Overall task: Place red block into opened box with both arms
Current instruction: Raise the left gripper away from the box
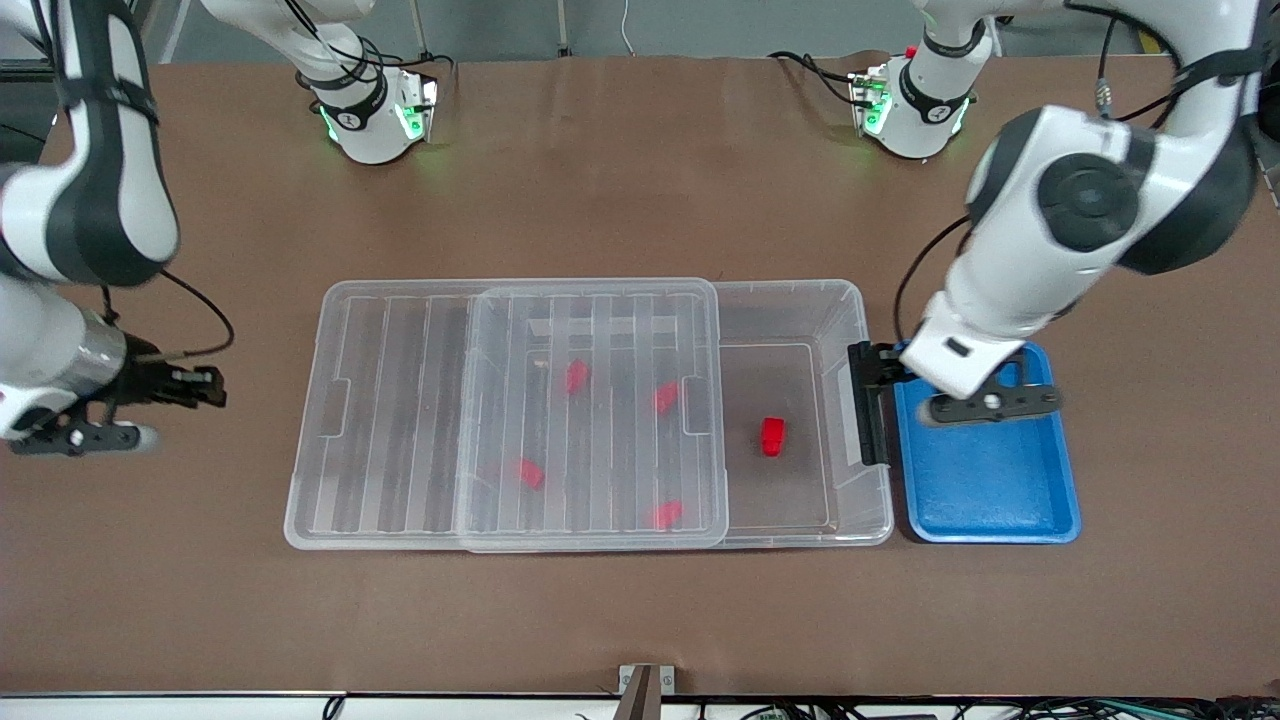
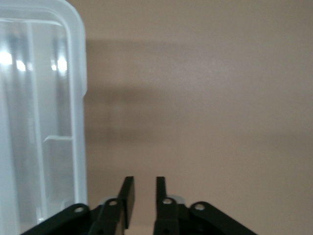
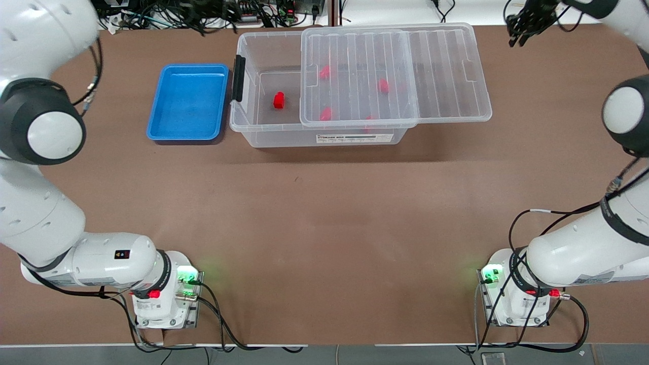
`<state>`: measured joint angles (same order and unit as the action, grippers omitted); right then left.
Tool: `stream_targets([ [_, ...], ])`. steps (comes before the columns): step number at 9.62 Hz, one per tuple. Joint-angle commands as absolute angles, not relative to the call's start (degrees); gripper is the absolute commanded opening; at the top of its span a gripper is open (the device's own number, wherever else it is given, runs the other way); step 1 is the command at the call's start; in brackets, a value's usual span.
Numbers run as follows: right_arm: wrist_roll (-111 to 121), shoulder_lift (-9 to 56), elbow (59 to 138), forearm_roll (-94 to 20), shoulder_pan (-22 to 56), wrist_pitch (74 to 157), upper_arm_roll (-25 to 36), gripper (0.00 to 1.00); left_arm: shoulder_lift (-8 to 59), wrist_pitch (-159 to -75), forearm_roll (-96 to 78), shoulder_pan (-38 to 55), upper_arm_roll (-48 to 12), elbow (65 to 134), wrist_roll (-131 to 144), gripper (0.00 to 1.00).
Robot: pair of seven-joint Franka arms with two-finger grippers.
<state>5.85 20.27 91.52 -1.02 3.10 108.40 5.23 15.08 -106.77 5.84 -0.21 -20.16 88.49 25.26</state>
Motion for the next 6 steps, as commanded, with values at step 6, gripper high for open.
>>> stream_targets([
  [6, 6.7, 25.5, 91.7, -1.9, 5.3, 110.1, 2.2, 0.00, -1.3, -96.1, -0.4, 2.5, -1.0, 91.3, 4.5, 1.00],
])
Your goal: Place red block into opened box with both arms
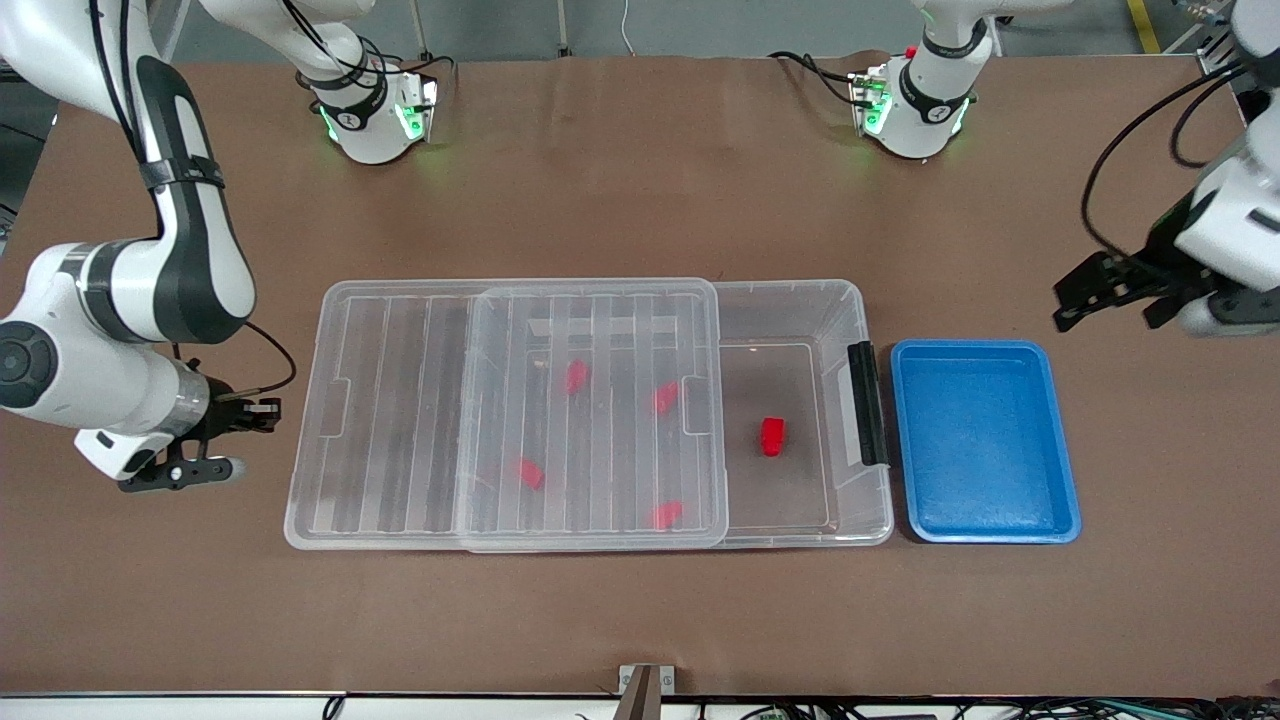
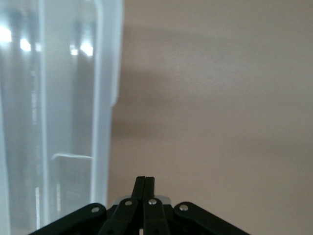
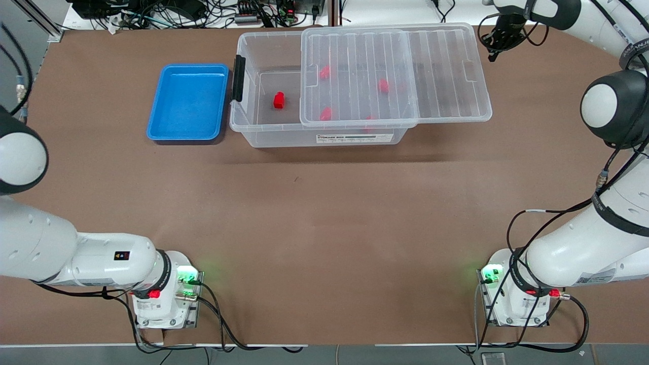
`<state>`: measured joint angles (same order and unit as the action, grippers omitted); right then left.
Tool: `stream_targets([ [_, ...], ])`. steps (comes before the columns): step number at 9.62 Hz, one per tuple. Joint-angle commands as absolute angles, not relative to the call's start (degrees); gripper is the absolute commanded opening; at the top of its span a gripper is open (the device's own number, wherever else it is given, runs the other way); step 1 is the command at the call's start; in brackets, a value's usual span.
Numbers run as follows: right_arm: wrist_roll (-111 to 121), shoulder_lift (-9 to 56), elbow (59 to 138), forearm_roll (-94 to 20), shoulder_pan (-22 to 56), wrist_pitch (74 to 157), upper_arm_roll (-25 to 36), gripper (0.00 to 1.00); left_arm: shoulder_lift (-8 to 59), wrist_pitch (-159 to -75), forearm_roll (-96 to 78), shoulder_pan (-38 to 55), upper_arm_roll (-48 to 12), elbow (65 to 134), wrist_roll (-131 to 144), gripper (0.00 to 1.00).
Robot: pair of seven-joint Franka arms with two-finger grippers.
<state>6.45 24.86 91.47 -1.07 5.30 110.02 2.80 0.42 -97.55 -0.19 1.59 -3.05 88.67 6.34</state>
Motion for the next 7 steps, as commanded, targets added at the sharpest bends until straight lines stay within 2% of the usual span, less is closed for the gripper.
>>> stream_targets([
  [1, 6.2, 25.7, 91.7, -2.1, 5.5, 110.1, 1.2, 0.00, -1.4, -95.5, -0.3, 2.1, -0.9, 91.3, 5.1, 1.00],
  [5, -1.7, 26.5, 91.1, -3.5, 5.5, 110.0, -3.8, 0.00, -0.9, -88.4, -1.9, 1.1, -1.3, 89.1, 4.4, 1.00],
  [7, -6.5, 27.0, 90.9, -3.5, 5.5, 110.2, -6.9, 0.00, -1.1, -88.3, -1.8, 1.1, -1.5, 89.6, 4.4, 0.99],
])
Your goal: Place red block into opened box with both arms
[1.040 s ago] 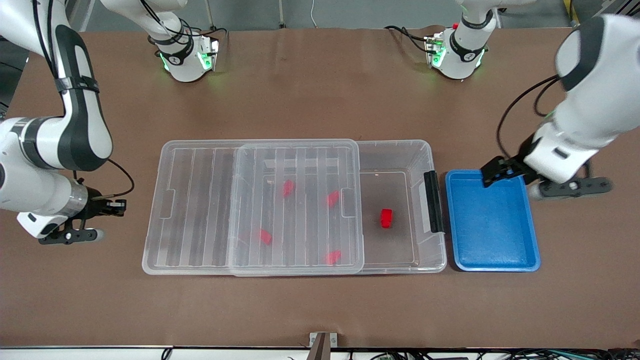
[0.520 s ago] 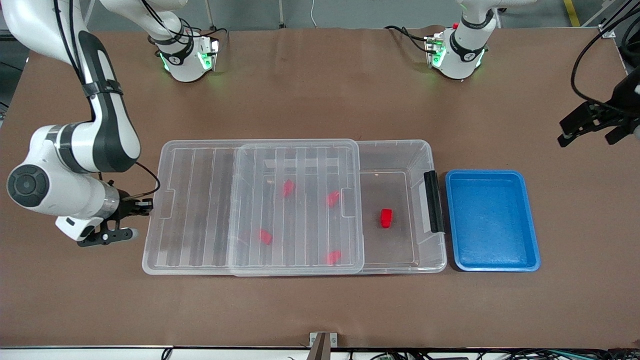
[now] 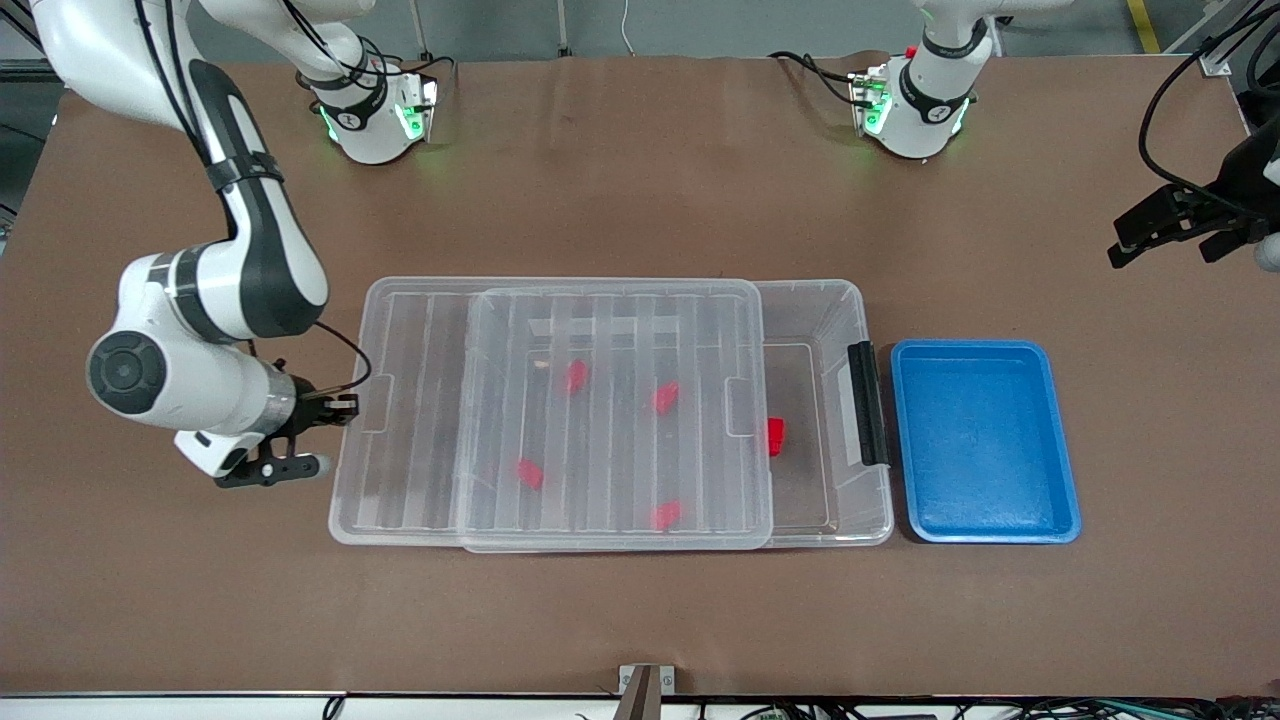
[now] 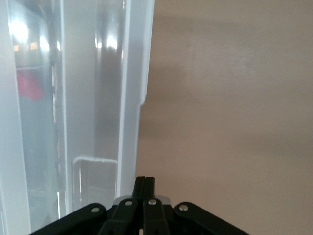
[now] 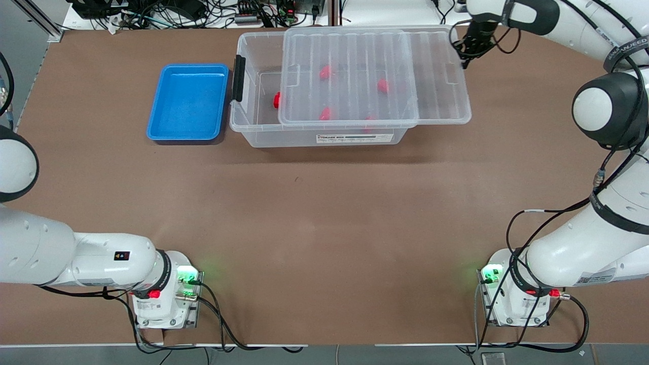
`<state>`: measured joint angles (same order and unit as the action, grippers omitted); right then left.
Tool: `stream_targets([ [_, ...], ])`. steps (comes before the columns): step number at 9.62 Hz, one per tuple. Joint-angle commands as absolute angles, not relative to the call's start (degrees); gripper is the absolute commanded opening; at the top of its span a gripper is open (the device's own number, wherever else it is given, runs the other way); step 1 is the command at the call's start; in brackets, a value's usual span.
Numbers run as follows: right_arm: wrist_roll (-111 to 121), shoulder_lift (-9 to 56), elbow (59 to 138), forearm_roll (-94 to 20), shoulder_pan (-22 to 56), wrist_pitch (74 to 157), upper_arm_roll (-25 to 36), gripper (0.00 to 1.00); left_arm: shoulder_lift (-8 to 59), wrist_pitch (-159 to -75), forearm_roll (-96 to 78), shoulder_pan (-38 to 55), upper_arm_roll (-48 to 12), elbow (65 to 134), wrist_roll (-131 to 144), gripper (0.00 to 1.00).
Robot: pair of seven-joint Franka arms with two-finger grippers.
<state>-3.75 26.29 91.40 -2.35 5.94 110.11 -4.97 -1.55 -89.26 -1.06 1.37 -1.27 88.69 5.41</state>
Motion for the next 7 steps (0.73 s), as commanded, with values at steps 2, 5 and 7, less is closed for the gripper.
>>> stream_targets([
  [2, -8.8, 29.1, 89.2, -3.5, 6.2, 110.2, -9.0, 0.00, -1.1, -88.5, -1.8, 1.1, -1.6, 89.8, 3.1, 0.99],
  [5, -11.1, 30.1, 88.8, -3.4, 8.7, 110.9, -9.1, 0.00, -0.8, -89.1, -1.4, 1.1, -1.5, 89.9, 2.9, 0.99],
  [7, -11.6, 30.2, 88.2, -3.4, 8.9, 110.9, -9.1, 0.00, -0.7, -89.3, -1.3, 1.1, -1.6, 89.9, 2.9, 0.99],
])
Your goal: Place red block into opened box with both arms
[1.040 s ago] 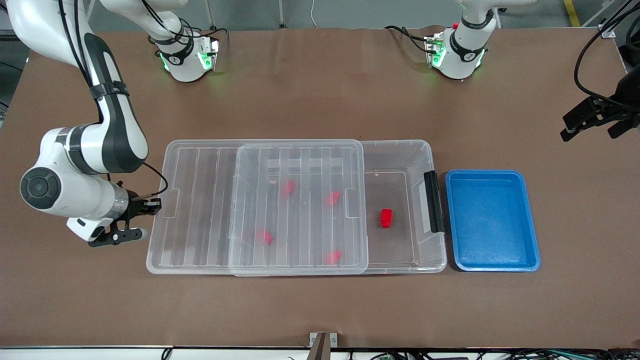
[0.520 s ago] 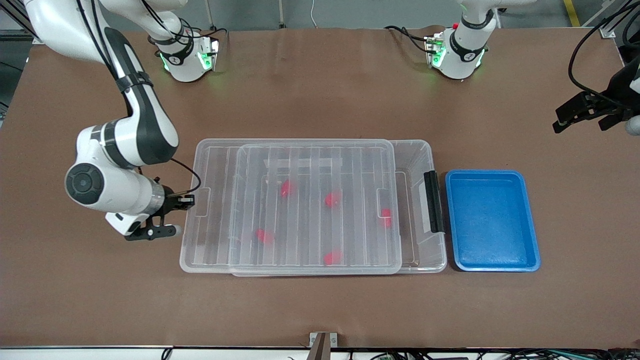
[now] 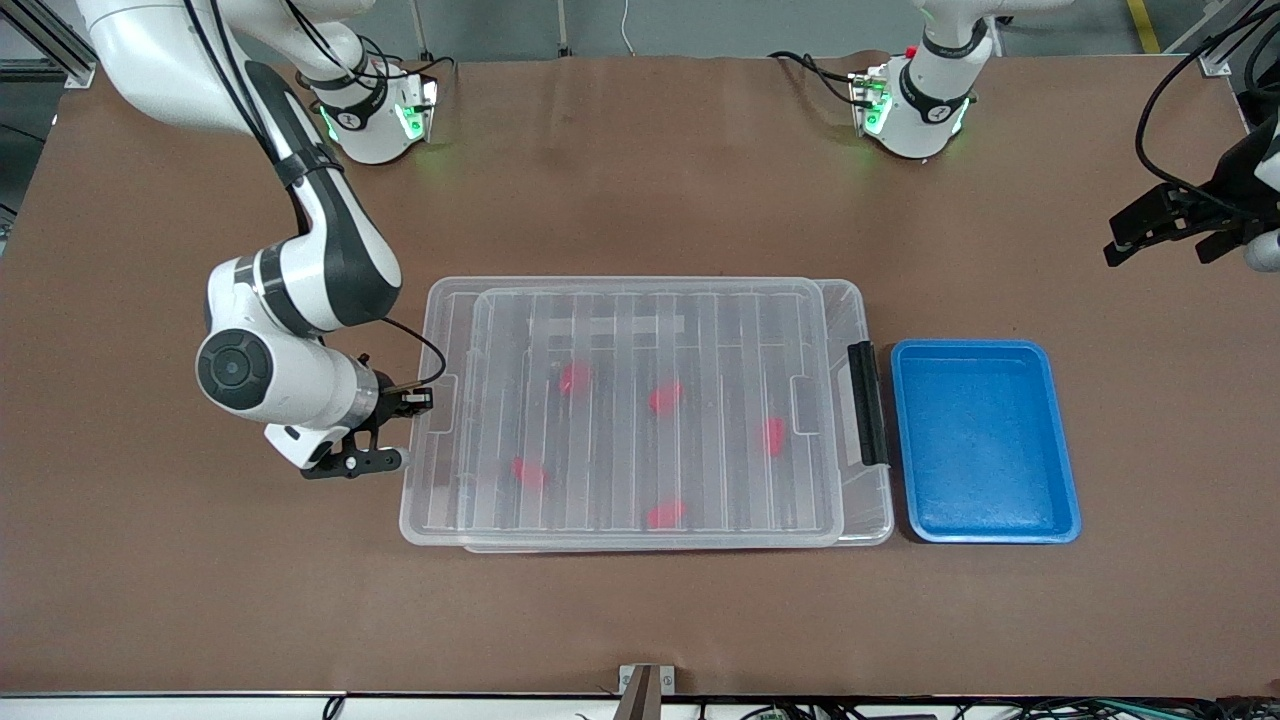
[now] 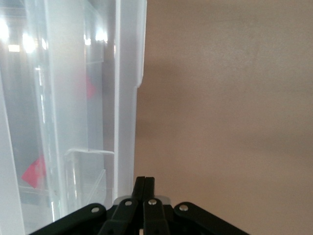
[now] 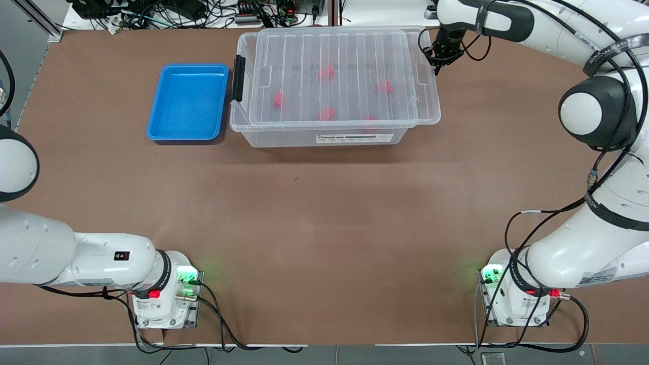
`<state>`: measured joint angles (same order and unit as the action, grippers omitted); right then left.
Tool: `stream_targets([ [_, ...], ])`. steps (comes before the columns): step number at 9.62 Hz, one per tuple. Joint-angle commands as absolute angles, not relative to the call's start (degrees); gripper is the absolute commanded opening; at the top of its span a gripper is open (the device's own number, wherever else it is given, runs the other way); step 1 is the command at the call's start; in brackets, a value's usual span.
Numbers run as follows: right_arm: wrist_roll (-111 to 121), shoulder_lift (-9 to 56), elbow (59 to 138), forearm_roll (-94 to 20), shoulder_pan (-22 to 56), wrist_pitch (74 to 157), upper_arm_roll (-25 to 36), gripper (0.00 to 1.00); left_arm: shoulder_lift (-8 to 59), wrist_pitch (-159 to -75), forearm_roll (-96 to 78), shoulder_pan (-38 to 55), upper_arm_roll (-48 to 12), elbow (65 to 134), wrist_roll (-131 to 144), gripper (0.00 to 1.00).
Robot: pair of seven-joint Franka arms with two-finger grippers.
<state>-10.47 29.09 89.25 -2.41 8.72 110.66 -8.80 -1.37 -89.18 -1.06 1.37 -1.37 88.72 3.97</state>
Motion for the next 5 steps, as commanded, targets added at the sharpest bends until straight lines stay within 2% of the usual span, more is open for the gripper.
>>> stream_targets([
  [1, -11.8, 30.2, 88.2, -3.4, 9.0, 110.9, -9.1, 0.00, -0.7, -89.3, -1.3, 1.1, -1.6, 89.9, 2.8, 0.99],
  [5, -12.2, 30.3, 87.5, -3.4, 9.3, 110.9, -9.1, 0.00, -0.7, -89.3, -1.2, 1.1, -1.7, 89.8, 2.9, 0.99],
])
